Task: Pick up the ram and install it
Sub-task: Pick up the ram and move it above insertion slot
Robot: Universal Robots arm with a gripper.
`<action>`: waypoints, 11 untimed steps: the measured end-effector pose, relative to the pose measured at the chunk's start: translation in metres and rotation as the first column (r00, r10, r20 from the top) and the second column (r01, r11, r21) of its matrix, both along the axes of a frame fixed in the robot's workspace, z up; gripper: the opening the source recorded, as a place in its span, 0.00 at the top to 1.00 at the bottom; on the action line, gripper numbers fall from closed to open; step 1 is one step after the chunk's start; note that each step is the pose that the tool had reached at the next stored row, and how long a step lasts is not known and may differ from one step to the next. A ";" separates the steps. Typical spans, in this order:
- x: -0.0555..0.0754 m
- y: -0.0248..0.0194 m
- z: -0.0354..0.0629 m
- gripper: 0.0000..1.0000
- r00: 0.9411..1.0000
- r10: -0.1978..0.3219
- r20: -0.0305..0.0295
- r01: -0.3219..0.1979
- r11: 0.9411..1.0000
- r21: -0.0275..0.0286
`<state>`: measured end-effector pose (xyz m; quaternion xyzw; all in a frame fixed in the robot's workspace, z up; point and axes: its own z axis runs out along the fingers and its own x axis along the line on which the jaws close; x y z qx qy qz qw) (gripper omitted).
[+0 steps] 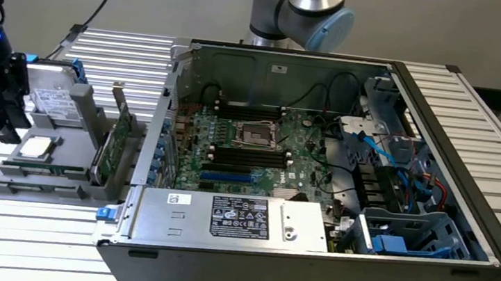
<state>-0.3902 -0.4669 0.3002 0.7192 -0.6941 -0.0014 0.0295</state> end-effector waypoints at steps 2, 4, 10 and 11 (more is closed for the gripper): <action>0.000 -0.0004 -0.0037 0.64 1.000 0.001 0.001 -0.001 1.000 0.001; 0.000 -0.0010 -0.0072 0.64 1.000 0.001 0.002 -0.001 1.000 0.001; 0.000 -0.0044 -0.0182 0.64 1.000 0.001 0.008 -0.001 1.000 0.002; 0.000 -0.0051 -0.0200 0.64 1.000 0.001 0.009 -0.001 1.000 0.003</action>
